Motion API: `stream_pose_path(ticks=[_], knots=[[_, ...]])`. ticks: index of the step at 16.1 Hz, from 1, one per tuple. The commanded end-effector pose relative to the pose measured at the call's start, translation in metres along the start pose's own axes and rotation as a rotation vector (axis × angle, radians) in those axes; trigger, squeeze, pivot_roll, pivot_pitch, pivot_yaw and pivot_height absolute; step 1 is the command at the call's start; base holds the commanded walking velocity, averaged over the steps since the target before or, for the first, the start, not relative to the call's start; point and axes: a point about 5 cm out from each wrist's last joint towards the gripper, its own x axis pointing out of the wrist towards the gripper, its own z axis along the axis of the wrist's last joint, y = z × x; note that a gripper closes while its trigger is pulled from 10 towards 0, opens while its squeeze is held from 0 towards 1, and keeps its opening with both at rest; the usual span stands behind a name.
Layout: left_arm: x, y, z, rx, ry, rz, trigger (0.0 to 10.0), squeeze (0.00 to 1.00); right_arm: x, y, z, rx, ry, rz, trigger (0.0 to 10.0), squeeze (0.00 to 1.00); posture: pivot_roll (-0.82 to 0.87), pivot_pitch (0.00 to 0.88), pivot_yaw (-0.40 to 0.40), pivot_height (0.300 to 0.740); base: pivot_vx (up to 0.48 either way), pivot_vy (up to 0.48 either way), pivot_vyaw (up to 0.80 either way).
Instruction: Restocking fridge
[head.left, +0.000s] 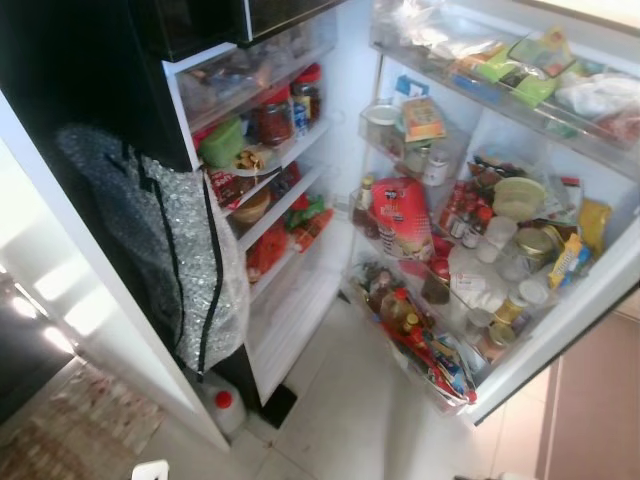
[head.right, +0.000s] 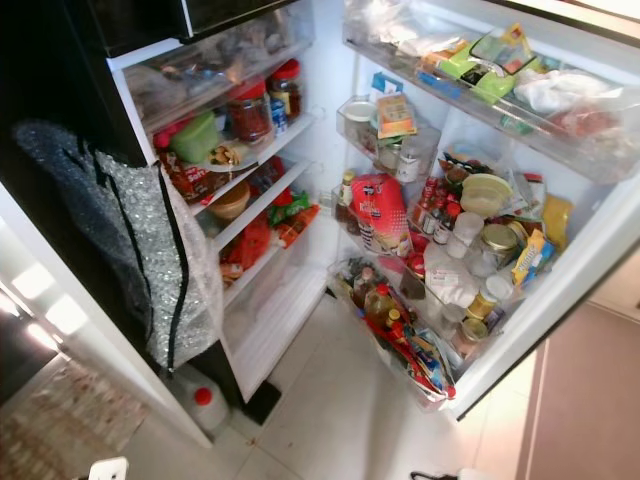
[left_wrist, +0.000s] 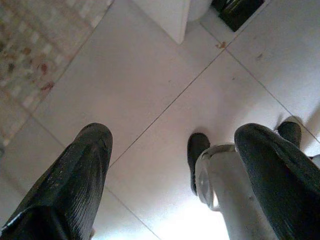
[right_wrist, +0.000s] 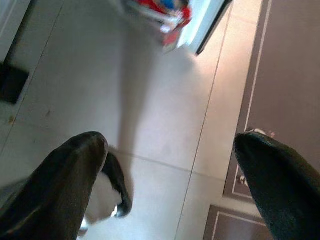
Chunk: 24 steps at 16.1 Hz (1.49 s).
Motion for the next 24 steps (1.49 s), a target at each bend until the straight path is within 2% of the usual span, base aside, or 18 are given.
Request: stream_pose_path(ticks=[1,2,3,4,5,7,9,11,12,14,15,21,24], knots=[[-0.001,0.003,-0.007,0.0,0.028,0.004,10.0,0.0,-0.001,-0.001,0.001,0.045,-0.04,-0.033,10.0,0.0,-0.12,0.004,0.032,0.74,0.0,0.0,0.0],[-0.002,0.003,-0.007,0.001,0.028,0.004,10.0,0.0,-0.003,-0.002,0.002,0.072,-0.079,-0.071,10.0,0.0,-0.13,0.008,0.034,0.74,0.0,0.0,0.0],[-0.002,0.005,-0.007,0.01,0.03,0.007,10.0,0.0,0.011,-0.005,0.05,0.09,-0.222,-0.135,10.0,0.0,-0.13,0.012,0.039,0.74,0.0,0.0,0.0],[-0.002,0.006,-0.007,0.008,0.03,0.009,10.0,0.0,0.015,-0.013,0.097,0.071,-0.38,-0.191,10.0,0.0,-0.14,0.015,0.044,0.74,0.0,0.0,0.0],[-0.002,0.006,-0.008,0.01,0.03,0.01,10.0,0.0,0.013,-0.014,0.106,0.068,-0.433,-0.206,10.0,0.0,-0.14,0.015,0.045,0.74,0.0,0.0,0.0],[-0.002,0.008,-0.008,0.023,0.032,0.009,10.0,0.0,0.006,-0.021,0.121,0.056,-0.559,-0.276,10.0,0.0,-0.15,0.011,0.054,0.74,0.0,0.0,0.0],[-0.002,0.008,-0.007,0.028,0.031,0.007,10.0,0.0,-0.002,-0.031,0.13,0.087,-0.638,-0.357,10.0,0.0,-0.16,0.008,0.057,0.74,0.0,0.0,0.0],[-0.002,0.008,-0.008,0.034,0.031,0.005,10.0,0.0,-0.006,-0.036,0.13,0.089,-0.66,-0.432,10.0,0.0,-0.16,0.0,0.056,0.74,0.0,0.0,0.0],[-0.002,0.009,-0.007,0.034,0.031,0.006,10.0,0.0,-0.011,-0.041,0.127,0.108,-0.668,-0.509,10.0,0.0,-0.16,0.0,0.057,0.74,0.0,0.0,0.0],[-0.002,0.009,-0.007,0.035,0.03,0.008,10.0,0.0,-0.013,-0.045,0.125,0.155,-0.668,-0.548,10.0,0.0,-0.16,0.0,0.058,0.74,0.0,0.0,0.0],[-0.002,0.008,-0.006,0.033,0.029,0.008,10.0,0.0,-0.017,-0.049,0.131,0.177,-0.696,-0.599,10.0,0.0,-0.16,0.0,0.057,0.74,0.0,0.0,0.0],[-0.002,0.007,-0.005,0.013,0.024,0.007,10.0,0.0,-0.017,-0.047,0.158,0.212,-0.749,-0.599,10.0,0.0,-0.15,0.004,0.051,0.74,0.0,0.0,0.0],[-0.002,0.007,-0.006,0.014,0.027,0.007,10.0,0.0,-0.013,-0.034,0.172,0.216,-0.763,-0.527,10.0,0.0,-0.15,0.007,0.053,0.74,0.0,0.0,0.0]])
